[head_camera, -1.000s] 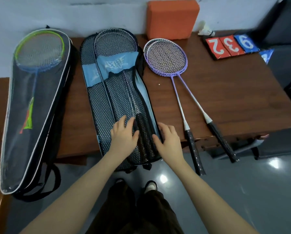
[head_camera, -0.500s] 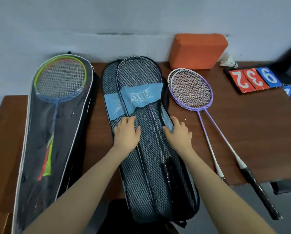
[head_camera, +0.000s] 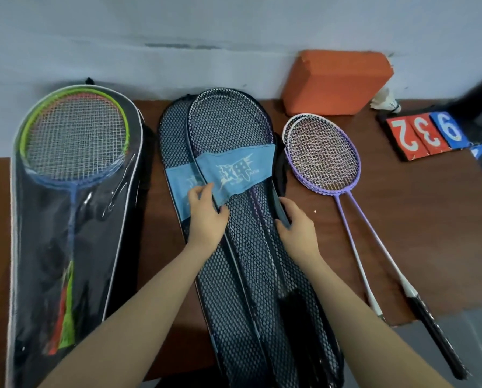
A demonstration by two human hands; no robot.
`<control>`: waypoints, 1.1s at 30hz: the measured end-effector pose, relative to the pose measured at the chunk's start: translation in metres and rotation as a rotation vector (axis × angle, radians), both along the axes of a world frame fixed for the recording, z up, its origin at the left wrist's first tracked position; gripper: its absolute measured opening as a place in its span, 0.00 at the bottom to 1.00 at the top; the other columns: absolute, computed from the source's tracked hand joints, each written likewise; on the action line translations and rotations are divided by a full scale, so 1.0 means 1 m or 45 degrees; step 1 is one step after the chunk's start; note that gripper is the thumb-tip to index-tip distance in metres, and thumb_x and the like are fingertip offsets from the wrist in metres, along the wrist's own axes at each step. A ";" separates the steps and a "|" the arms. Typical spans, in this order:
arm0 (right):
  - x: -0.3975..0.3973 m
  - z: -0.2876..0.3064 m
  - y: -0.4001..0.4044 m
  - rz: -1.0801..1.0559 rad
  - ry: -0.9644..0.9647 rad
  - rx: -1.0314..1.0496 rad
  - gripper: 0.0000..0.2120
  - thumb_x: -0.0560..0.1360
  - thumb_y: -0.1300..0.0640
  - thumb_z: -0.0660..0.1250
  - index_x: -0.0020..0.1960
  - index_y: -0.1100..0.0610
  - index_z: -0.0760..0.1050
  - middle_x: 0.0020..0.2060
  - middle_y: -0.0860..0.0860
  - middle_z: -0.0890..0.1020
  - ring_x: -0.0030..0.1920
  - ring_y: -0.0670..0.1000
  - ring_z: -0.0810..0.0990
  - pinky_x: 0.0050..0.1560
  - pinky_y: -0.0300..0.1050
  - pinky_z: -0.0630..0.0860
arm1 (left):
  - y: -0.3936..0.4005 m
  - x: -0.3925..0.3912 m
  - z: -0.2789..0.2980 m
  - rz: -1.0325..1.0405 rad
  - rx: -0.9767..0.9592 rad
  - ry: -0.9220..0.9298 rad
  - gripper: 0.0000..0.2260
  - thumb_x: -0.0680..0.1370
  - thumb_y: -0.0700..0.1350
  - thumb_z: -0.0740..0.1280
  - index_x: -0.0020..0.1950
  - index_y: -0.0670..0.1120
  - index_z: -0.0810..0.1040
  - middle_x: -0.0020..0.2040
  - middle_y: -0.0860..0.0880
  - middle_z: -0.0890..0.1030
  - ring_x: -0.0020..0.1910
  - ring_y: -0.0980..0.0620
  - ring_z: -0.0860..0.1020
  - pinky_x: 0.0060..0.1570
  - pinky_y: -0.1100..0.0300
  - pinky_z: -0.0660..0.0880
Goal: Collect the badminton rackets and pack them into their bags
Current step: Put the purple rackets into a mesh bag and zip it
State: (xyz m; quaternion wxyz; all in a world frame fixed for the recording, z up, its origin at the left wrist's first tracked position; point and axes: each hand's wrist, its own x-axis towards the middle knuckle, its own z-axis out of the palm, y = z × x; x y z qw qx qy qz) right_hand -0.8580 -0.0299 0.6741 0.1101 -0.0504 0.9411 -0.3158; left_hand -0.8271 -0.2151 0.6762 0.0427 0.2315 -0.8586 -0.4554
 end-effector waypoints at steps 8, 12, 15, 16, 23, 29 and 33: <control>0.019 0.016 0.001 0.064 0.255 -0.324 0.16 0.76 0.68 0.62 0.63 0.61 0.73 0.51 0.53 0.77 0.50 0.35 0.70 0.51 0.19 0.63 | 0.007 0.038 0.028 0.079 -0.166 0.256 0.20 0.75 0.37 0.67 0.66 0.39 0.71 0.59 0.44 0.68 0.48 0.65 0.67 0.52 0.79 0.59; 0.030 0.019 -0.001 0.175 0.281 -0.359 0.16 0.76 0.67 0.61 0.63 0.59 0.73 0.51 0.51 0.77 0.49 0.41 0.73 0.50 0.27 0.66 | 0.007 0.070 0.035 0.164 -0.274 0.271 0.19 0.74 0.35 0.68 0.64 0.37 0.72 0.58 0.40 0.69 0.43 0.61 0.64 0.51 0.84 0.56; 0.034 0.015 -0.002 0.295 0.335 -0.348 0.16 0.76 0.68 0.61 0.63 0.60 0.73 0.50 0.53 0.78 0.49 0.49 0.76 0.50 0.39 0.71 | 0.013 0.091 0.031 0.239 -0.271 0.253 0.18 0.74 0.35 0.68 0.63 0.36 0.72 0.58 0.38 0.69 0.44 0.59 0.65 0.51 0.84 0.56; 0.033 0.014 -0.003 0.332 0.348 -0.335 0.16 0.76 0.68 0.60 0.63 0.59 0.73 0.50 0.53 0.78 0.49 0.51 0.77 0.50 0.44 0.73 | 0.015 0.096 0.028 0.262 -0.274 0.239 0.18 0.74 0.35 0.68 0.63 0.35 0.72 0.58 0.39 0.69 0.44 0.62 0.64 0.52 0.84 0.57; 0.015 0.004 -0.013 0.389 0.260 -0.095 0.18 0.77 0.65 0.59 0.67 0.58 0.69 0.57 0.54 0.78 0.56 0.56 0.76 0.54 0.52 0.69 | 0.010 0.100 -0.003 0.216 -0.585 -0.152 0.17 0.72 0.43 0.69 0.59 0.40 0.75 0.56 0.38 0.71 0.57 0.37 0.69 0.56 0.43 0.68; -0.012 0.004 -0.041 0.255 0.211 -0.010 0.16 0.79 0.57 0.58 0.66 0.56 0.69 0.58 0.52 0.76 0.57 0.53 0.74 0.56 0.50 0.63 | -0.008 0.060 0.004 0.068 -0.798 -0.035 0.12 0.72 0.47 0.66 0.52 0.43 0.74 0.58 0.40 0.73 0.58 0.42 0.67 0.53 0.45 0.69; -0.045 0.007 -0.073 0.168 0.139 -0.022 0.14 0.78 0.51 0.62 0.61 0.55 0.73 0.52 0.50 0.79 0.51 0.52 0.78 0.57 0.53 0.68 | -0.032 0.016 0.008 -0.061 -0.829 0.057 0.15 0.74 0.50 0.58 0.53 0.44 0.77 0.56 0.43 0.76 0.57 0.45 0.68 0.54 0.47 0.68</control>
